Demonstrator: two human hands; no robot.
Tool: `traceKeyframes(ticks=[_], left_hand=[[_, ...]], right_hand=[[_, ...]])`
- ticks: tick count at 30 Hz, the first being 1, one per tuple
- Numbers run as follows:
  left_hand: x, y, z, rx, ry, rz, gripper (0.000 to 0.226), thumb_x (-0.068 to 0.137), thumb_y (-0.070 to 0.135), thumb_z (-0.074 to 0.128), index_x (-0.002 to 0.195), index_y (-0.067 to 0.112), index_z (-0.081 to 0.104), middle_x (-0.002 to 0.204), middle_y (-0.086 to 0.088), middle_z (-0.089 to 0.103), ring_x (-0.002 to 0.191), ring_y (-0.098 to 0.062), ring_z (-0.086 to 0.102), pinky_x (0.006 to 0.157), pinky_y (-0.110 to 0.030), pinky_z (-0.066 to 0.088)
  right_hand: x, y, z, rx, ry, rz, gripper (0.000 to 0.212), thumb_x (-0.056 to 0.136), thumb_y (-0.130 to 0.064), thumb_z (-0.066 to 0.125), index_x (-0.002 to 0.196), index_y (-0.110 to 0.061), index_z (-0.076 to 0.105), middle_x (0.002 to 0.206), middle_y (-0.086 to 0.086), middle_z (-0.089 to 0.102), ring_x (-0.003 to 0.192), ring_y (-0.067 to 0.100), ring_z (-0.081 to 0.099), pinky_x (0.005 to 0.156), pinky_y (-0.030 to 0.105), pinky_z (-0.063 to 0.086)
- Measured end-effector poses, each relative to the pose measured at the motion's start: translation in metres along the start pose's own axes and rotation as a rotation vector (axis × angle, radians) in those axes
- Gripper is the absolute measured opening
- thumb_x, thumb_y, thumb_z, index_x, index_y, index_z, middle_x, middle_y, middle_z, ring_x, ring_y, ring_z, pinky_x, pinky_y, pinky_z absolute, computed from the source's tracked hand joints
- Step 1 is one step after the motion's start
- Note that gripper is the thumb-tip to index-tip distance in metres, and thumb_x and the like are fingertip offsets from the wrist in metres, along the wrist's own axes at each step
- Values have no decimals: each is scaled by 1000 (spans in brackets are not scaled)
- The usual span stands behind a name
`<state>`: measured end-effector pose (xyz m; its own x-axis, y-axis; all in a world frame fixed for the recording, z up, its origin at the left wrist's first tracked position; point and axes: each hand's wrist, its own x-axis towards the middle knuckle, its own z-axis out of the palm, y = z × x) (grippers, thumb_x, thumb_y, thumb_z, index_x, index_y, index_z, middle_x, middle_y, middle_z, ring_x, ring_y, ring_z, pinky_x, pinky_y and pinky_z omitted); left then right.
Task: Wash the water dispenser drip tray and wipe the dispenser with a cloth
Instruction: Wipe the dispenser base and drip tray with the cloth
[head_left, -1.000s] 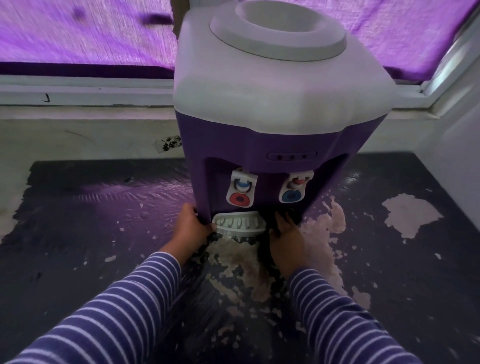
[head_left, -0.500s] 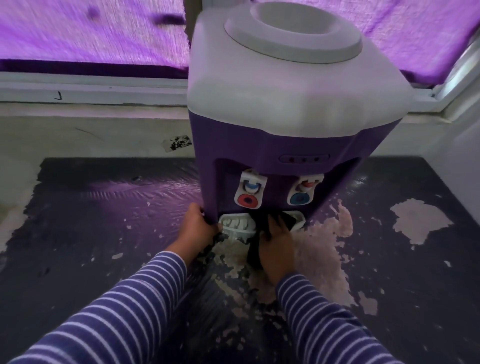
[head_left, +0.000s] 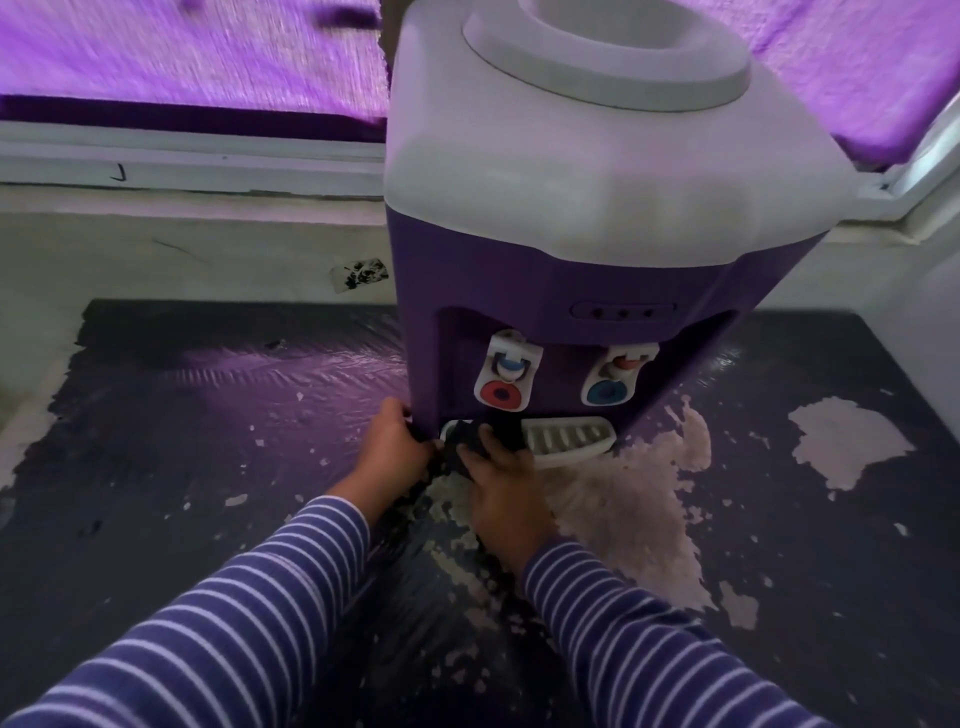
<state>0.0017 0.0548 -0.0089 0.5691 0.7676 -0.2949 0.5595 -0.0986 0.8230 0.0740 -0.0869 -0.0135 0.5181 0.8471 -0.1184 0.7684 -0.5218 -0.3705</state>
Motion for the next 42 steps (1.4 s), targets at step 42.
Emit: traceKeyframes(ticks=[42], left_hand=[[-4,7,6,-8,67,-17,47,70,12,77,104,9,44,107,-17,59,95,-33,59,80,-51,54]], right_hand=[[-21,54,-24,116,195,342,57,94,-10,43,149,-19,30,157,7,27,143,27,23,116,37,27]])
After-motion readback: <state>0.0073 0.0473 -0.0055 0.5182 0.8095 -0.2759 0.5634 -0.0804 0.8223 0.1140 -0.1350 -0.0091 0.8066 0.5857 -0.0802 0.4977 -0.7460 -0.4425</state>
